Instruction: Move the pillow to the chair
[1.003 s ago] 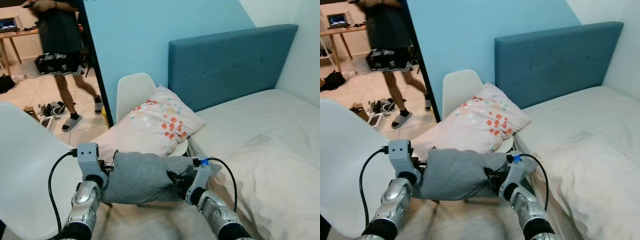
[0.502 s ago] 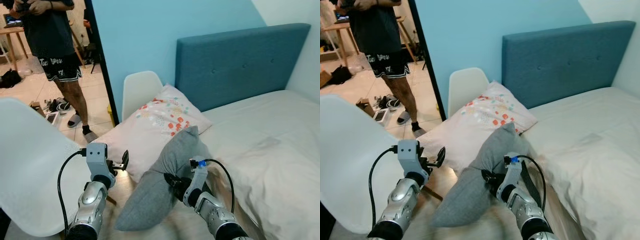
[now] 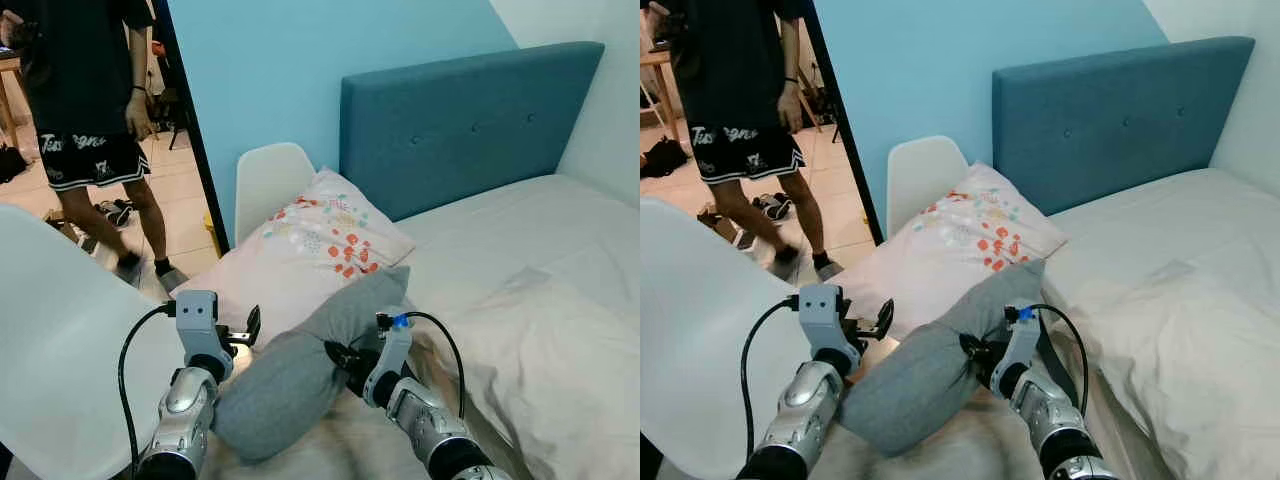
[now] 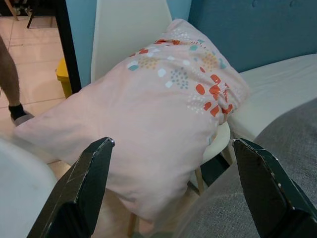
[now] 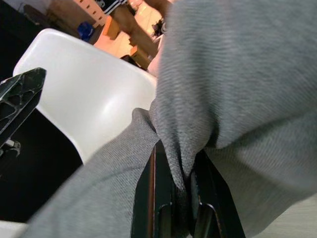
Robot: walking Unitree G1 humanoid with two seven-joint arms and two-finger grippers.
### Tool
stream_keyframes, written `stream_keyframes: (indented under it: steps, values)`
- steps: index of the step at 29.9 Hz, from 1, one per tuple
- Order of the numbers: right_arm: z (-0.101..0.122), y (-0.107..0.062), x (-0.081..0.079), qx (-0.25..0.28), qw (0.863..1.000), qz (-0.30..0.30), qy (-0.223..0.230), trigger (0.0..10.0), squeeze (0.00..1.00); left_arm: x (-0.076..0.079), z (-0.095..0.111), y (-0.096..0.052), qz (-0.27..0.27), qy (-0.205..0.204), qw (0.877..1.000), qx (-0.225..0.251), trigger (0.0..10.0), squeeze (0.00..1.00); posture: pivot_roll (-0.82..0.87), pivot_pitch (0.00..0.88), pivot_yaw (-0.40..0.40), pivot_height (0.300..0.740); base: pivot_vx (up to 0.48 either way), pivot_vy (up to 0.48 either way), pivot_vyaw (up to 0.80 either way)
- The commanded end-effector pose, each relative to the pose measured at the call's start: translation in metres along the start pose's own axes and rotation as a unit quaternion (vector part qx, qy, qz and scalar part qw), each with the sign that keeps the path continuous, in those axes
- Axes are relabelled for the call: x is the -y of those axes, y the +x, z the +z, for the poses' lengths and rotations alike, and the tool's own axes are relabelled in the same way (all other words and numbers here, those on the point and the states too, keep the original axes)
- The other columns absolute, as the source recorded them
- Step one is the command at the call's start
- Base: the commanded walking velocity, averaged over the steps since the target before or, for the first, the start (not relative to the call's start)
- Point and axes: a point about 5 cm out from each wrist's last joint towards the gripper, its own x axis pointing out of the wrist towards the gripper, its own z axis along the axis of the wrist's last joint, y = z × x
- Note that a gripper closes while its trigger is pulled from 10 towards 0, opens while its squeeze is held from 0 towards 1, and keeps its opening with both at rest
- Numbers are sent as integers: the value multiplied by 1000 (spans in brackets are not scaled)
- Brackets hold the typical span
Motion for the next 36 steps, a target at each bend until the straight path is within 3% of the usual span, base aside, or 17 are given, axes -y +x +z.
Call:
stream_keyframes:
  steps: [1,16,22,36]
  values:
    - [11,6,-7,21,1000,21,-8,10000,0,1,-3,-3,-1,-1,1000,-8,10000,0,-105,17,21,676,0,0,0]
    - [9,6,-5,12,1000,20,-8,10000,0,-1,-14,-6,-2,4,999,-34,10000,0,-111,0,22,676,0,0,0]
    - [6,5,-4,6,1000,17,-9,10000,0,1,-29,-14,-5,10,997,-71,10000,0,-121,0,26,676,0,0,0]
    - [6,4,-3,9,1000,11,-1,10000,0,2,-44,-25,-3,9,995,-100,10000,0,-120,0,27,676,0,0,0]
